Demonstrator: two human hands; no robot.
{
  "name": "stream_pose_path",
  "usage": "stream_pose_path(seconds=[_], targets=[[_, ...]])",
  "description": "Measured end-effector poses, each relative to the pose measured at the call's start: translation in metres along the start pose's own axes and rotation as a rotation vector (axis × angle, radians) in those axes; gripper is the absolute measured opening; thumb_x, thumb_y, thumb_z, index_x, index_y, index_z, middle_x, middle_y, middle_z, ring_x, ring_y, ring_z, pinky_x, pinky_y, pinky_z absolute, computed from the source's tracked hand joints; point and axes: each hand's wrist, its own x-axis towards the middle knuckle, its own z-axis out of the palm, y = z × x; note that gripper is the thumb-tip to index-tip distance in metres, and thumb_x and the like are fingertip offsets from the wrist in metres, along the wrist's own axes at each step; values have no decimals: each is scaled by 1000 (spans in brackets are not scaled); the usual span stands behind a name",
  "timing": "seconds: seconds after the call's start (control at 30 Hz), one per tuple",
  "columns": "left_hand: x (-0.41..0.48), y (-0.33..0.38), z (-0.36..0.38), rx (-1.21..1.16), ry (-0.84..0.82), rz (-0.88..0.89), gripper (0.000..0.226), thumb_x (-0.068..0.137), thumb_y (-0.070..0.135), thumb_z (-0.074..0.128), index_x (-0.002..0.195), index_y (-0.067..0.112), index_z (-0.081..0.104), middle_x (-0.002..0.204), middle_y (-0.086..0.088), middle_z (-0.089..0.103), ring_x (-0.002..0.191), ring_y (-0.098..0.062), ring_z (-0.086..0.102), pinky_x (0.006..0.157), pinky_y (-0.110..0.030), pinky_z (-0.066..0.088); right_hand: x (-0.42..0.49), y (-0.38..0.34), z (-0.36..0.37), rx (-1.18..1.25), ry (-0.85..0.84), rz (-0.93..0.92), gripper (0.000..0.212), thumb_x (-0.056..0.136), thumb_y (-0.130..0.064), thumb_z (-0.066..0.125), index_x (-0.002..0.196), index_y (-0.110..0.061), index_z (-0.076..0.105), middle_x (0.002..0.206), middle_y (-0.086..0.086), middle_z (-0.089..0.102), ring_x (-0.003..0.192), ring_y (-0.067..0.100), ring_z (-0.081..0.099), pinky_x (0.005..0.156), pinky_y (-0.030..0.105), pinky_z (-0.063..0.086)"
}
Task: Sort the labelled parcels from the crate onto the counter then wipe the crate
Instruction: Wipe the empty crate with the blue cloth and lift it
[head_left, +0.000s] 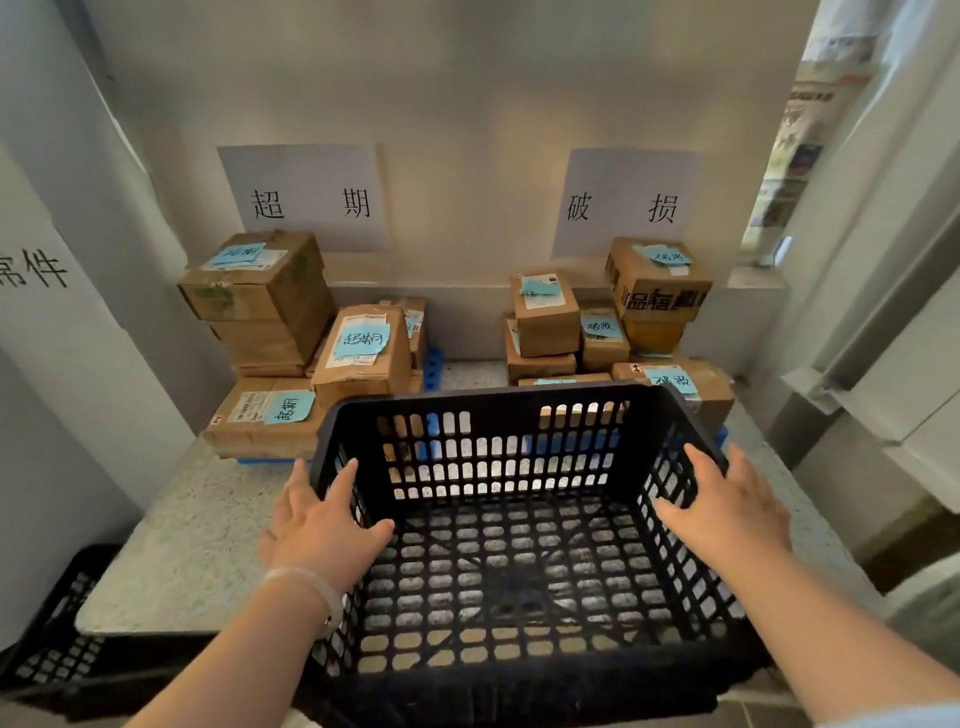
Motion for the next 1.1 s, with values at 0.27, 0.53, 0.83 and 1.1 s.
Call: stream_pose_path(seconds=[0.27,0.53,0.83,1.1], targets=[[-2,63,25,190,-27,429,85,88,66,49,153,46,-3,164,0,-5,151,-23,-4,122,-48,6,-28,-38,12,-23,-9,-364,85,89,-62,54,155,-38,6,165,-4,-2,151,20,-5,122,46,-1],[-26,163,66,253,-82,646,84,90,67,45,153,44,-5,164,0,-6,151,-24,-5,121,-50,2,-9,0,3,2,-52,-423,89,87,-65,54,155,-40,3,165,-6,-5,151,17,-9,122,48,-4],[-27,261,108,240,-151,606,80,92,66,42,153,44,-6,164,1,-7,151,-22,-5,122,-48,2,93,102,-25,120,43,-349,64,99,-52,40,155,-37,13,164,-3,13,150,20,11,122,44,15],[-18,275,146,310,-190,411,82,89,70,41,152,45,-4,164,1,-2,151,-22,1,122,-48,9,169,164,77,-100,-411,-276,75,97,-51,45,157,-33,3,165,4,2,150,31,7,119,47,21]])
